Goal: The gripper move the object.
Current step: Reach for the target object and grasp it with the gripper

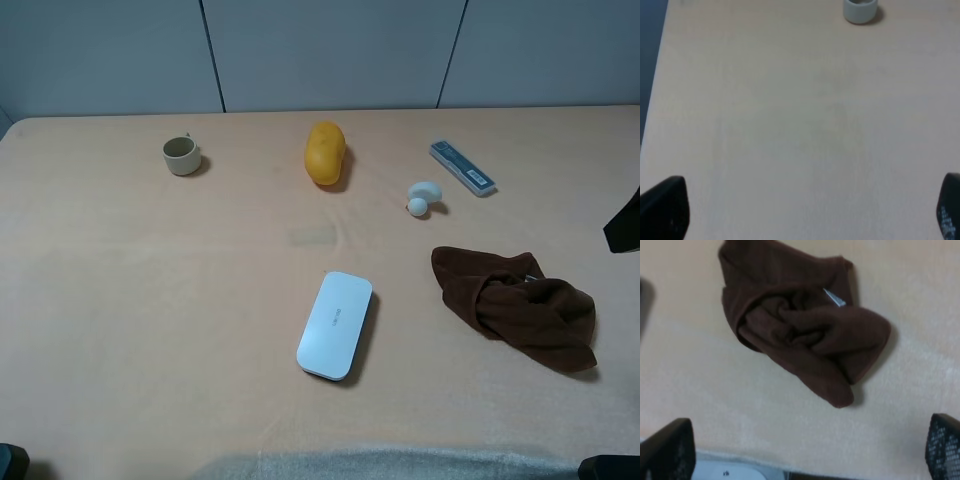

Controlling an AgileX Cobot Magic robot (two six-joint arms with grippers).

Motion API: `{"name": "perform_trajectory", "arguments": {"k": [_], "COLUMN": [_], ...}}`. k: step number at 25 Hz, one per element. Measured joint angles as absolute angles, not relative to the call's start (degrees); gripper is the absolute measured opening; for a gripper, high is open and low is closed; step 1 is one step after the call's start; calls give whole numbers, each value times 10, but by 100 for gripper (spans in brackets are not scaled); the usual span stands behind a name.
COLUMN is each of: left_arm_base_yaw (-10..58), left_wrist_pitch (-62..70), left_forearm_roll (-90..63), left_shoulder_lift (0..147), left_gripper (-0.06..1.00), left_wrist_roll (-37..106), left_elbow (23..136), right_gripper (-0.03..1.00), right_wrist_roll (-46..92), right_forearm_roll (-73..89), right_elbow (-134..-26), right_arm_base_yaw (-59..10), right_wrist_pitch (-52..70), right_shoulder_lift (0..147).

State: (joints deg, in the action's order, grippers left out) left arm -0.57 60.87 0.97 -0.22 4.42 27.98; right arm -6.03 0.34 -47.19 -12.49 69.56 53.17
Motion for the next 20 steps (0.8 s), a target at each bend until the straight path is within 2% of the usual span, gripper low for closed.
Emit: {"name": "perform_trajectory", "arguments": {"k": [20], "left_arm_base_yaw": [-6], "left_wrist_pitch": [609], "left_forearm_roll": [10], "left_shoulder_lift": [-2], "left_gripper": [99], "left_wrist_roll": [44], "left_elbow": [280], "right_gripper": [69], "right_wrist_roll": [-67], "right_forearm_roll": [42], "right_elbow": [-473], "right_arm_base_yaw": [-125], "right_wrist_pitch": [647], "right_shoulder_lift": [735]}}
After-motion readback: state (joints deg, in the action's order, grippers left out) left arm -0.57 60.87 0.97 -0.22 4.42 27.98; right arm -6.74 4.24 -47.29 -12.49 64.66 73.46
